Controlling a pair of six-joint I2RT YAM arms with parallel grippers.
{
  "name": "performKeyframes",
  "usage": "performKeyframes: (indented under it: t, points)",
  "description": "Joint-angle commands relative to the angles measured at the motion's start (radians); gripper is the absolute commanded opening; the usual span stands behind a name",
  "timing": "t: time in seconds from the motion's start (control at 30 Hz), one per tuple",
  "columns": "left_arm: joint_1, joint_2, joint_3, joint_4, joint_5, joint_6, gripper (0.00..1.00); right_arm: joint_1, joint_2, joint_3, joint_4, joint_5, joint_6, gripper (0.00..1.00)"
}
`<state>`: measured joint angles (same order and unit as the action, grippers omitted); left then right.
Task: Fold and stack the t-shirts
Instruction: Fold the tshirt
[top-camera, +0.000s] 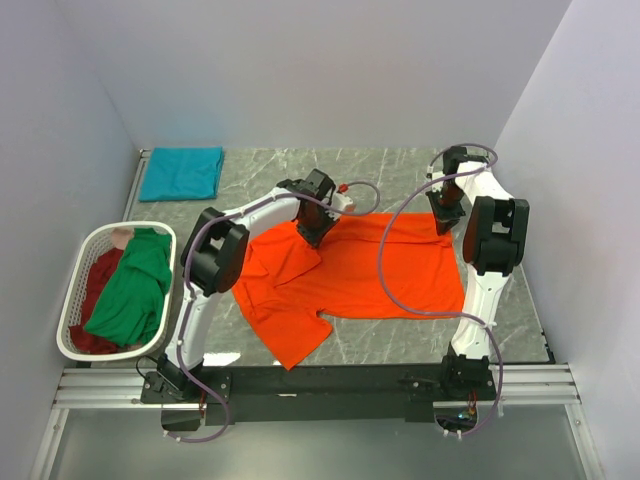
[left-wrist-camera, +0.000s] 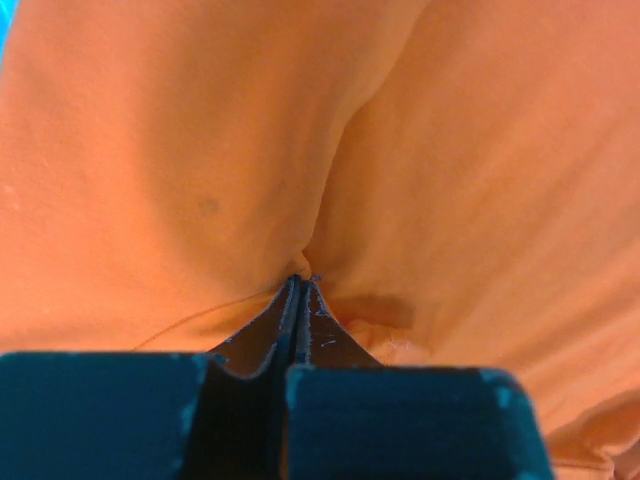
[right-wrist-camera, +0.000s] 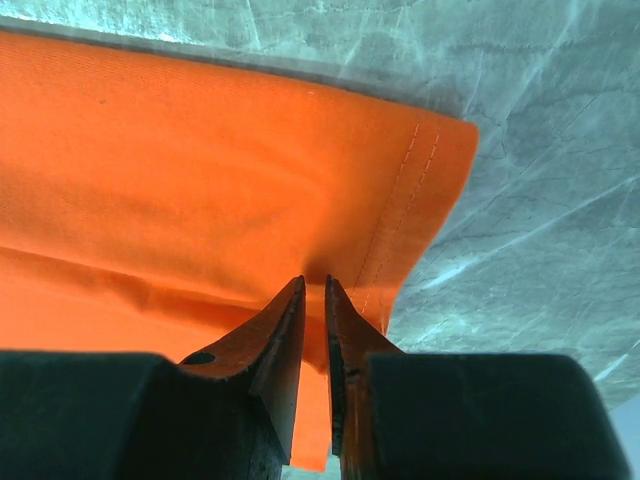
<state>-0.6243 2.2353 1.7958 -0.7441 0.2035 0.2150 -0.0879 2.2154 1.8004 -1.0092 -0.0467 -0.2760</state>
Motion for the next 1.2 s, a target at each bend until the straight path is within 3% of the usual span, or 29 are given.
performKeyframes:
  t: [0.0, 0.17, 0.37, 0.6, 0.67, 1.17]
  points:
    - [-0.003, -0.094, -0.039, -0.017, 0.039, 0.023, 0.01, -0.007, 0.010, 0.004, -0.005, 0.025, -0.012, 0.21]
    - [0.014, -0.154, -0.105, -0.031, 0.076, 0.060, 0.01, -0.007, 0.006, -0.006, -0.006, 0.036, -0.026, 0.24]
    - [0.058, -0.148, -0.075, -0.063, 0.126, 0.063, 0.01, -0.006, 0.000, -0.016, -0.002, 0.045, -0.043, 0.31]
    - [0.063, -0.123, -0.046, -0.083, 0.195, 0.064, 0.20, -0.007, -0.049, -0.003, -0.025, -0.018, -0.084, 0.36]
    - [0.063, -0.118, -0.050, -0.087, 0.203, 0.066, 0.21, -0.006, -0.066, 0.001, -0.040, -0.021, -0.104, 0.36]
    - [0.064, -0.109, -0.042, -0.106, 0.206, 0.072, 0.15, -0.007, -0.132, 0.004, -0.158, -0.061, -0.196, 0.34]
